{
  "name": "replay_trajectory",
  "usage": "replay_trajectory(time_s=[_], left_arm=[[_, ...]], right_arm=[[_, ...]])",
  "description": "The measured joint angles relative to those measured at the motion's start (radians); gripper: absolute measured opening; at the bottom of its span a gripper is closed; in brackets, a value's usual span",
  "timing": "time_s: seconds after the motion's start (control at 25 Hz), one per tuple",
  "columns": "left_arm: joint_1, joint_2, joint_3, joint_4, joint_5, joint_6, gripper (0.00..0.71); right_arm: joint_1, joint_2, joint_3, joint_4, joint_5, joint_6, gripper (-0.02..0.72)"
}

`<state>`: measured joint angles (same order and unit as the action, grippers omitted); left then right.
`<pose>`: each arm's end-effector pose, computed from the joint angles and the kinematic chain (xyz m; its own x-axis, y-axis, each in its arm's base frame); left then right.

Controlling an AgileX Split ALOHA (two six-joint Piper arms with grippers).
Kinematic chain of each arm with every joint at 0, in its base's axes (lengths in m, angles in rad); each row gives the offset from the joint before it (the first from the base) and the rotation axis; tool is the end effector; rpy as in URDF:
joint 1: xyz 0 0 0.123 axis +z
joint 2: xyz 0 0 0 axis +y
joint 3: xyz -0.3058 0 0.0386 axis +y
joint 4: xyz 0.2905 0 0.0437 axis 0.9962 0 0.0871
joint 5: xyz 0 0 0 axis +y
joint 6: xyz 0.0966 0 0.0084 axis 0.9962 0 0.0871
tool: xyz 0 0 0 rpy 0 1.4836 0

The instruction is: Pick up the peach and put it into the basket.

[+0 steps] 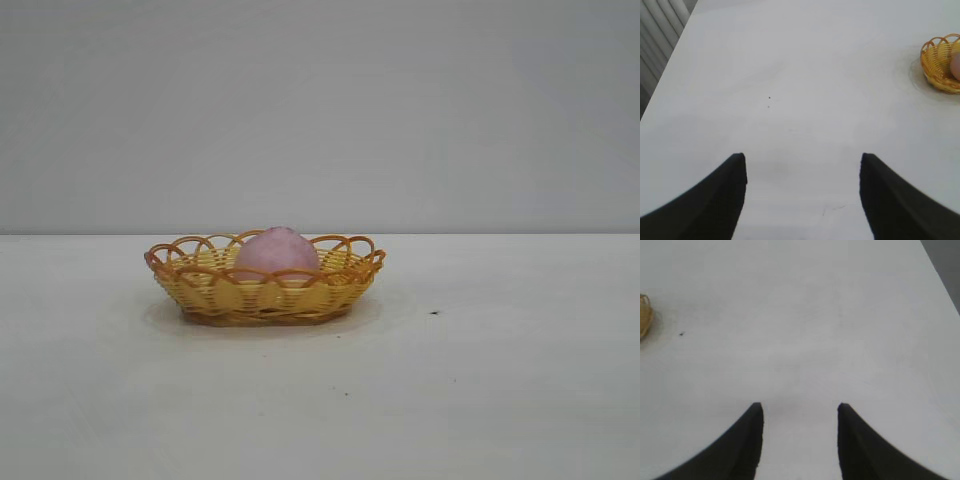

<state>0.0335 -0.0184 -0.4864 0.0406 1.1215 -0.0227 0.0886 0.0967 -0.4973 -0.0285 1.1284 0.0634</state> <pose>0.0102 0.0039 0.2858 -0.5042 -0.0220 -0.8633 -0.0676 0.9976 0.0141 0.0276 -0.0001 0.2865 -0.5979 -0.0018 -0.8016 -0.0373 0.9990 0.0257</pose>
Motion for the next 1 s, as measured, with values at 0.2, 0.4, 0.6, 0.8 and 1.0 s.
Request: replay_trajectory(time_s=[0.2, 0.4, 0.6, 0.8, 1.0], left_arm=[[0.000, 0.000, 0.000, 0.000, 0.000, 0.000, 0.421], [0.000, 0.000, 0.000, 0.000, 0.000, 0.000, 0.421], [0.000, 0.000, 0.000, 0.000, 0.000, 0.000, 0.421], [0.000, 0.000, 0.000, 0.000, 0.000, 0.000, 0.421], [0.000, 0.000, 0.000, 0.000, 0.000, 0.000, 0.421]], right_arm=[[0.000, -0.075, 0.000, 0.000, 0.005, -0.012, 0.335], [0.000, -0.114, 0.000, 0.000, 0.008, -0.027, 0.335], [0.000, -0.114, 0.005, 0.006, 0.008, -0.033, 0.335], [0.000, -0.114, 0.008, 0.008, 0.009, -0.034, 0.335], [0.000, -0.114, 0.008, 0.008, 0.009, -0.036, 0.335]])
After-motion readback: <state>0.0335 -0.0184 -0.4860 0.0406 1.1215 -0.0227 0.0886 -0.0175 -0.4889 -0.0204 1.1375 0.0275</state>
